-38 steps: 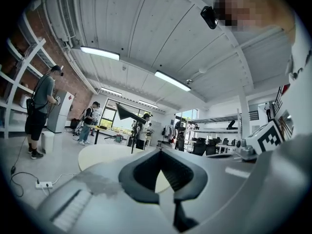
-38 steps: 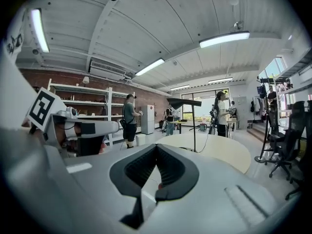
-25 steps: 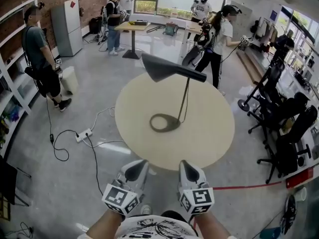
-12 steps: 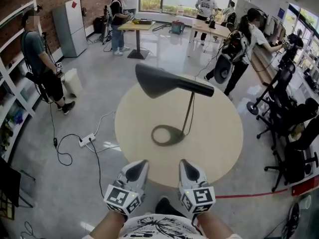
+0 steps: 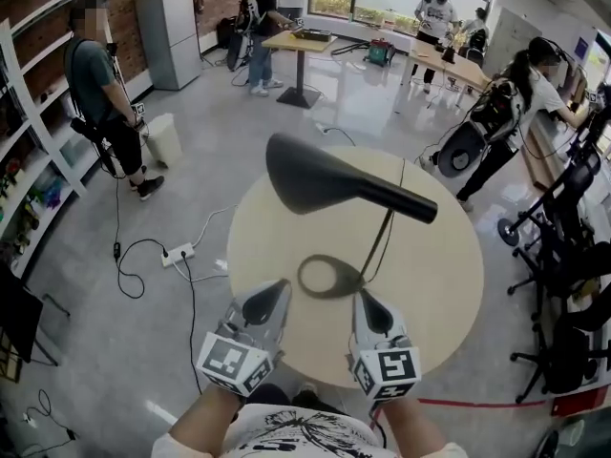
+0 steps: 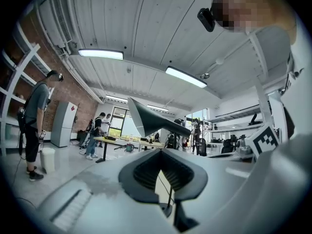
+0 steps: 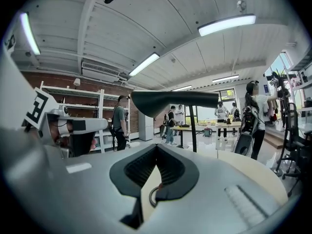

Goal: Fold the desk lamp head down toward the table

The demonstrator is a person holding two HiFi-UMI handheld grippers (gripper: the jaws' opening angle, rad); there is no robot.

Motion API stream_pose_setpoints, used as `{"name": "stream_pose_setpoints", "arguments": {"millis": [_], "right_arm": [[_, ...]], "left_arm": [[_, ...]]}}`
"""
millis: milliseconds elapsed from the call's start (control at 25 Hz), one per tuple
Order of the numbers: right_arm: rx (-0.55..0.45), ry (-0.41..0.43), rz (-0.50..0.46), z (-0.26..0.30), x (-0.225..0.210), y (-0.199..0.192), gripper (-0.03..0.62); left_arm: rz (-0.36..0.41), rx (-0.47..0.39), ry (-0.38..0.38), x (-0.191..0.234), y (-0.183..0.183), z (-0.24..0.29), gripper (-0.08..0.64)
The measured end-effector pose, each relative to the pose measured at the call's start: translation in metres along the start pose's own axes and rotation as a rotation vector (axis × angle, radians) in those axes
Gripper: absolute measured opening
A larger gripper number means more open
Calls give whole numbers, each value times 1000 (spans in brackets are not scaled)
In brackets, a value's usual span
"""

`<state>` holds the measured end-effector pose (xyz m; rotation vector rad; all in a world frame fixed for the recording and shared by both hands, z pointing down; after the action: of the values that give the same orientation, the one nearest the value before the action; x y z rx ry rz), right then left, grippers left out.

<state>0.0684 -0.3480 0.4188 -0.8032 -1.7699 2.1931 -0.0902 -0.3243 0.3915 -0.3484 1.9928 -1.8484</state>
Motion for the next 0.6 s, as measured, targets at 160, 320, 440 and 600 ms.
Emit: {"name": "stream_pose_setpoints", "arguments": {"millis": [160, 320, 440, 600], "right_arm": [[12, 18, -4, 20, 3, 6, 9], [39, 14, -4, 33, 5, 8, 9], [41, 1, 1, 42, 12, 9, 9], [42, 2, 20, 53, 20, 7, 9]], "left_arm": [[26, -17, 21, 19, 14, 12, 5], [58, -59, 9, 39, 41, 28, 5], [93, -115, -5, 60, 63, 37, 5], [124, -181, -9, 83, 92, 49, 5]]}}
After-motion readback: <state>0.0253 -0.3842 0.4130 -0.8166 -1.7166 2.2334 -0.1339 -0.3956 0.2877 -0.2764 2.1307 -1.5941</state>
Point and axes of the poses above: the fingertips, and each gripper's own axes: z forward along the fingers, x to its left, y out of its top, the point moved 3 cm from there along -z, backward along the fingers, and after that the axes turned 14 degrees about z, right-handed, at the moved point
